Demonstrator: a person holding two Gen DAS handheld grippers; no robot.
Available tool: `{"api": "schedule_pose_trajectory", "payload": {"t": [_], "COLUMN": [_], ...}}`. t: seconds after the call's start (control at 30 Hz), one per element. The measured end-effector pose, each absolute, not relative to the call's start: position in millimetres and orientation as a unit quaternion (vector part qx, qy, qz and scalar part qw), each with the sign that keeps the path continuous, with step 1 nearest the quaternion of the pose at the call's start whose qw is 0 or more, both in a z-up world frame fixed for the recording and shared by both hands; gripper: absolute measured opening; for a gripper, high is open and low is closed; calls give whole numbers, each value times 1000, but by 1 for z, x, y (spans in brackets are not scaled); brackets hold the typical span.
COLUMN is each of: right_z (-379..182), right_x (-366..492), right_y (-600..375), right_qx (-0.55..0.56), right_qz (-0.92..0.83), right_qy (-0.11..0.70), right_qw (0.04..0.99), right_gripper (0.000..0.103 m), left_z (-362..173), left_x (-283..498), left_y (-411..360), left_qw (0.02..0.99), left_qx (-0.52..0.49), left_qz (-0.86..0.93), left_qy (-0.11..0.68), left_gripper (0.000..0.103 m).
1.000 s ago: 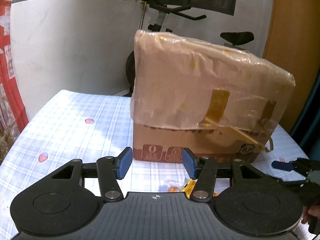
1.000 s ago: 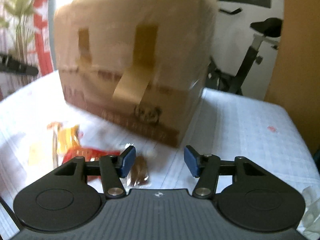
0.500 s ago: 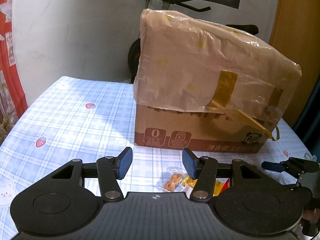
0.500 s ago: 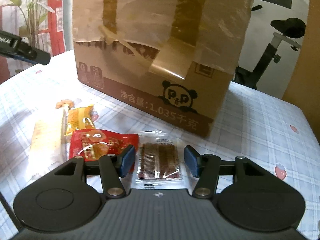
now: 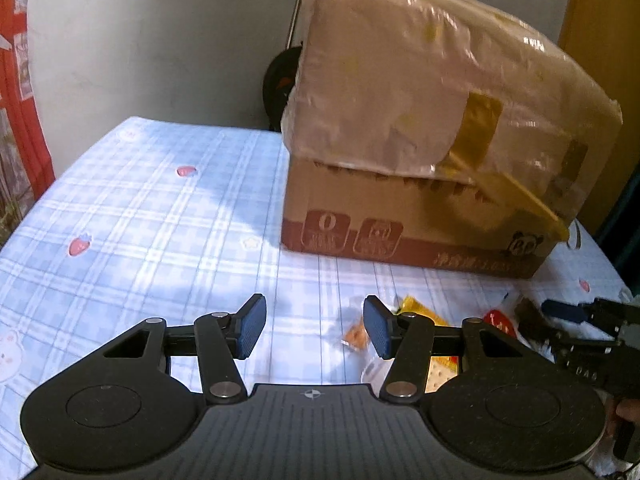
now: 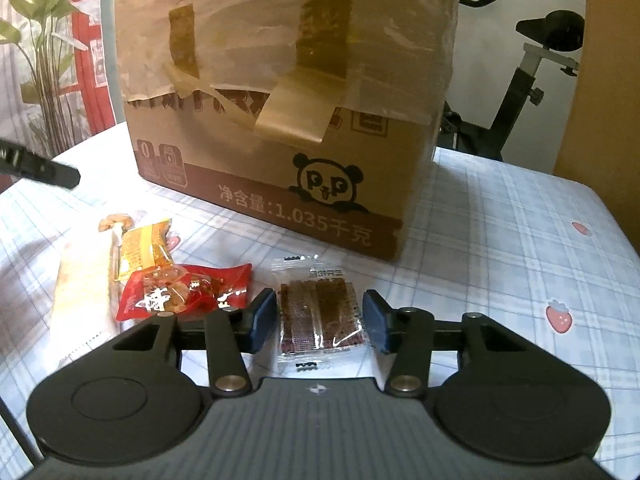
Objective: Organize snacks
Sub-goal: 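Grasp the brown strip packet with the right tool while the left tool grasps the small clear packet, then carry the brown strip packet and clear packet over the box and open both tools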
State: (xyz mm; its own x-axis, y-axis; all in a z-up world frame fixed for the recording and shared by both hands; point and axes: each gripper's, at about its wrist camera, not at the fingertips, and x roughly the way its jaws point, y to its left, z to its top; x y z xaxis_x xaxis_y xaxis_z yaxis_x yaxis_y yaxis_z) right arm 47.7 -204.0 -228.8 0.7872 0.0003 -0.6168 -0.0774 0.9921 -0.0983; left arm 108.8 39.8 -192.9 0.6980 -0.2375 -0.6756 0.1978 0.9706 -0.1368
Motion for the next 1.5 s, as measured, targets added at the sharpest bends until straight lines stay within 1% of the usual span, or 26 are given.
{"api": "schedule_pose_trajectory", "payload": {"t": [0.07, 0.33, 0.4, 0.5, 0.53, 0.57, 0.63, 0.9, 1.33, 1.43, 1.5], "right_z": [-229, -229, -229, -229, -229, -229, -229, -229, -229, -229, -228], "right_x": [47, 47, 47, 47, 47, 47, 47, 48, 52, 49, 45], "right_y": [-203, -203, -203, -203, -203, -203, -203, -202, -206, -204, -204], "right_qx": [-60, -62, -62, -62, -62, -62, -61, -62, -50, -54, -53], "right_qz": [21, 23, 23, 23, 23, 23, 23, 23, 28, 25, 21], "right_qy": [325, 324, 324, 324, 324, 324, 323, 324, 324, 319, 313], "right_qw": [944, 944, 944, 944, 944, 944, 944, 944, 944, 946, 948], "right_gripper": [48, 48, 48, 48, 48, 48, 48, 48, 48, 44, 42], "left_z": [-198, -214, -219, -226, -228, -229, -230, -231, -234, -229, -224], "left_x": [111, 124, 128, 134, 136, 135, 133, 133, 131, 131, 128], "left_y": [37, 15, 10, 8, 7, 6, 6, 15, 15, 10, 10], "left_qw": [918, 907, 903, 900, 897, 900, 903, 907, 908, 903, 906], "left_qx": [-23, 10, 17, 20, 22, 28, 35, 8, 0, 22, 27], "left_qz": [-124, -159, -161, -159, -160, -156, -152, -148, -146, -143, -149], "left_qy": [376, 390, 397, 406, 411, 405, 401, 394, 392, 403, 395], "left_gripper": [52, 52, 51, 38, 30, 25, 20, 20, 20, 20, 20]}}
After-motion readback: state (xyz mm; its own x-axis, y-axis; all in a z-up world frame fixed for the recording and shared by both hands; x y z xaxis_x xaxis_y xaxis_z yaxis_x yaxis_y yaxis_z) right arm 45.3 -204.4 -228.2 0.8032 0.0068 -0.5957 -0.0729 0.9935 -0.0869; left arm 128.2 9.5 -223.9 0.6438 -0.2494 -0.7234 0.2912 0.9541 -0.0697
